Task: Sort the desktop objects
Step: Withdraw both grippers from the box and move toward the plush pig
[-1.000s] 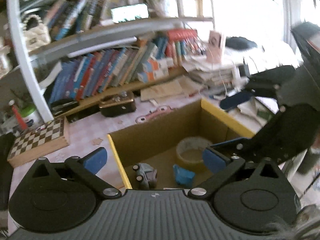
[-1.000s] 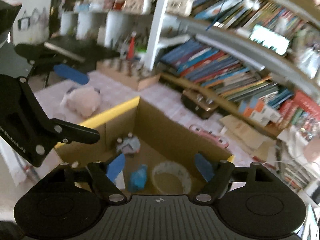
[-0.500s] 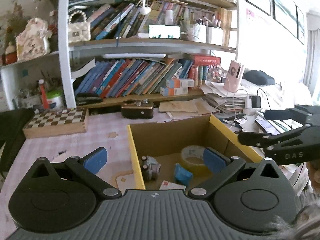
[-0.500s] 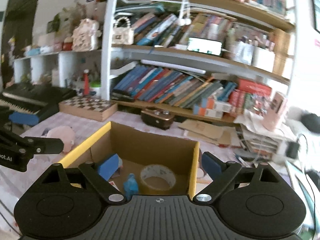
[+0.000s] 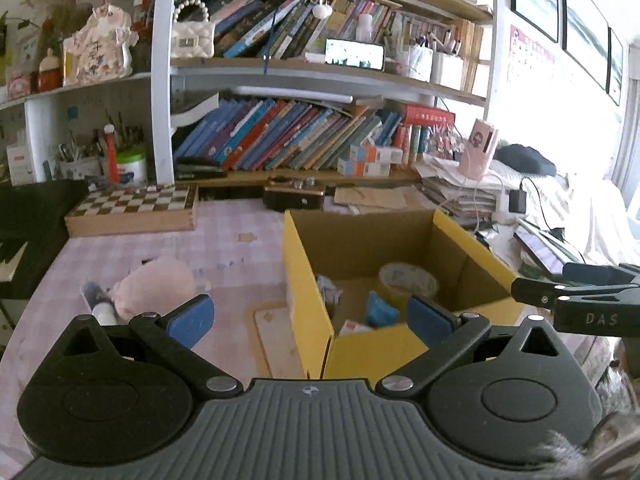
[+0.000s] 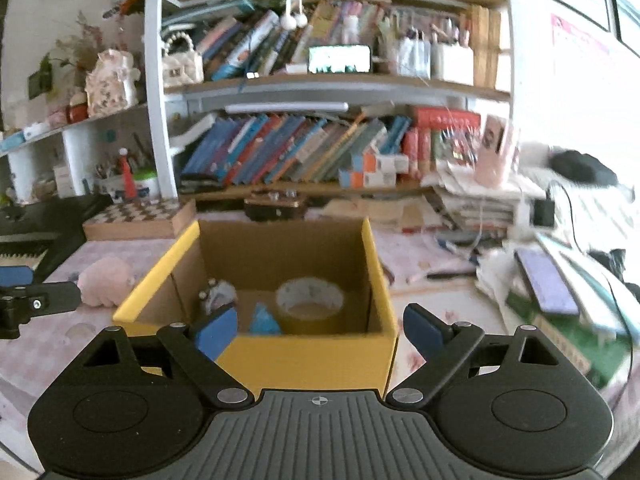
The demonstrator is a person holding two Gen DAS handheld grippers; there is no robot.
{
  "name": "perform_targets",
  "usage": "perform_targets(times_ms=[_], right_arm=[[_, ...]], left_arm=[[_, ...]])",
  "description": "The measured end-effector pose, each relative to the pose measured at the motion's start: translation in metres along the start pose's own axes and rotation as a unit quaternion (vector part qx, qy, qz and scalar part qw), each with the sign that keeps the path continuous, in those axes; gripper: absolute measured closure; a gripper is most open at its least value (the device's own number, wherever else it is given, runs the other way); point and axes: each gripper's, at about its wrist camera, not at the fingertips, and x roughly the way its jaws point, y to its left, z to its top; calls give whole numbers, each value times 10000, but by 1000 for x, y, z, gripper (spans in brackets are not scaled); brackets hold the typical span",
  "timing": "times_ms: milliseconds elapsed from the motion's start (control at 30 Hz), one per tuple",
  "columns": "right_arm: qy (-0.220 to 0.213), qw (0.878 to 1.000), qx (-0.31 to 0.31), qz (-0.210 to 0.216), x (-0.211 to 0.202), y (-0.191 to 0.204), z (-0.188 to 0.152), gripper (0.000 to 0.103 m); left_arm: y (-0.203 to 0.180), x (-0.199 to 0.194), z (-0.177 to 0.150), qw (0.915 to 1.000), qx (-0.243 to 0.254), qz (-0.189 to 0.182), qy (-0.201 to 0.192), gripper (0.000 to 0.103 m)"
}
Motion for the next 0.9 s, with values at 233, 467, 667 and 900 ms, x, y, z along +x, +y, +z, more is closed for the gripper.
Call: perform_targets(times_ms=[233, 467, 667, 900], right_arm=[[440, 9982, 362, -182, -13, 30, -29, 11], [661, 9962, 509, -268, -30, 58, -51, 11], [923, 9945, 451, -193, -40, 86, -70, 11], [1130, 9930, 343, -66, -49, 115, -85, 11]], left_arm=[[17, -18, -20, 9998, 19, -88, 193, 0], [36, -32, -40, 9990, -23, -169, 421, 0], [49, -41, -58, 9970, 10, -314, 712, 0], [61, -50, -78, 9932, 134, -399, 1088, 0]])
